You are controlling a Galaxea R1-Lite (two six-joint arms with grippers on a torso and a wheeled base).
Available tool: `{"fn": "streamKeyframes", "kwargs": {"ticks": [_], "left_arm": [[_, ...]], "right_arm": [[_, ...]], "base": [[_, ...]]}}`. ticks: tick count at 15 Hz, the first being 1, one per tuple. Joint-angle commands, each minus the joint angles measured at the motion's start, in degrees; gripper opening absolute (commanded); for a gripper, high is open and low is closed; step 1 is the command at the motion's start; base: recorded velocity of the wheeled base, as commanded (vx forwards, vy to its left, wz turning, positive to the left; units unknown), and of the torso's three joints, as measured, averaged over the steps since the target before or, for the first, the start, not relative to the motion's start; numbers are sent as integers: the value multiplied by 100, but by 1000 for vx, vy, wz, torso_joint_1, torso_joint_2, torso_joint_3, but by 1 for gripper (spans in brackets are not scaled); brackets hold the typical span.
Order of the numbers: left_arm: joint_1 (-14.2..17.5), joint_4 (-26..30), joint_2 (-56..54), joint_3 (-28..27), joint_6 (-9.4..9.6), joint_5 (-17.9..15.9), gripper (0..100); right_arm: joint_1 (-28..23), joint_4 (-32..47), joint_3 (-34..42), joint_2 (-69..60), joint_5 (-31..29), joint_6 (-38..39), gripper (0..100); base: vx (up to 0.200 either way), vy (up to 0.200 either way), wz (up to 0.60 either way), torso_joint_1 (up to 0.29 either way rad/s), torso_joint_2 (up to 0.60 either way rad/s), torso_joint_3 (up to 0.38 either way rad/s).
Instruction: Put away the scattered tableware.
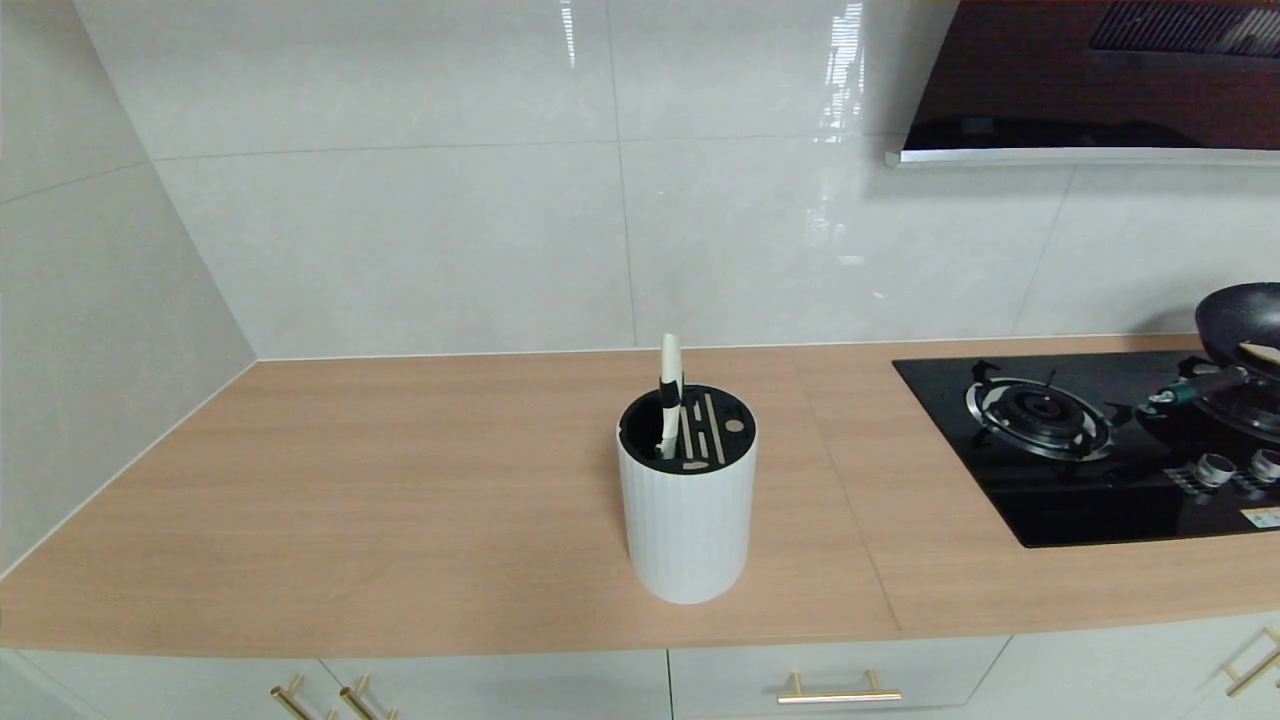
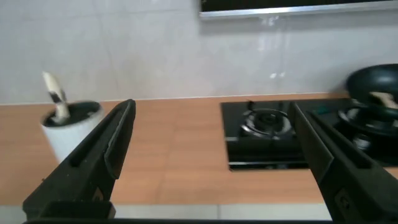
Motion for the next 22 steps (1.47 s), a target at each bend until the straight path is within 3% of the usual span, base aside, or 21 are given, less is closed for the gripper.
{"fn": "streamKeyframes", "kwargs": {"ticks": [1,2,3,4,5,6,8,9,10,12,13,15,17,18,19,20,21,22], "left_arm": [[718,-133,-629,546,113,-94,100],[726,-212,-664,959,438,3,100],[709,-397,-700,1328,640,179,100],[682,-511,-788,1891,991,381,100],[682,-335,-788,1891,1088,478,100],[682,385,-788,1873,1194,1075,100],[682,579,-788,1864,1044,1075,100],[682,561,-788,1873,824,592,100],[682,561,-788,1873,816,530,100],[665,587,-788,1864,851,478,100],[647,675,-779,1882,1053,293,100],[656,710,-779,1882,1150,205,100],[656,719,-779,1873,991,214,100],[656,719,-779,1882,1035,205,100],[647,719,-744,1882,1536,100,100],[639,719,-752,1882,1651,65,100],[639,728,-761,1882,1607,65,100],[639,728,-761,1882,1299,82,100]], "right_arm": [[-226,-45,825,-575,-76,-112,100],[-226,-292,1256,-575,-235,-147,100],[-226,-573,1660,-575,-270,-200,100],[-226,-854,1924,-575,-252,-332,100],[-226,-766,1924,-575,-243,-332,100],[-226,-617,1924,-575,-243,-270,100],[-226,-239,1924,-567,-226,-279,100],[-226,-300,1924,-567,-226,-253,100],[-217,-265,1924,-575,-138,-218,100],[-217,139,1906,-567,319,-139,100],[-200,16,1924,-452,424,-147,100],[-208,7,1924,-575,398,-130,100],[-208,7,1924,-567,372,-77,100],[-208,7,1924,-567,372,-77,100],[-208,7,1924,-567,372,-77,100],[-208,7,1924,-575,372,-77,100],[-208,7,1924,-567,372,-77,100],[-208,7,1924,-575,372,-68,100]], "base": [[0,0,0,0,0,0],[0,0,0,0,0,0],[0,0,0,0,0,0],[0,0,0,0,0,0],[0,0,0,0,0,0],[0,0,0,0,0,0],[0,0,0,0,0,0],[0,0,0,0,0,0],[0,0,0,0,0,0],[0,0,0,0,0,0],[0,0,0,0,0,0],[0,0,0,0,0,0],[0,0,0,0,0,0],[0,0,0,0,0,0],[0,0,0,0,0,0],[0,0,0,0,0,0],[0,0,0,0,0,0],[0,0,0,0,0,0]]}}
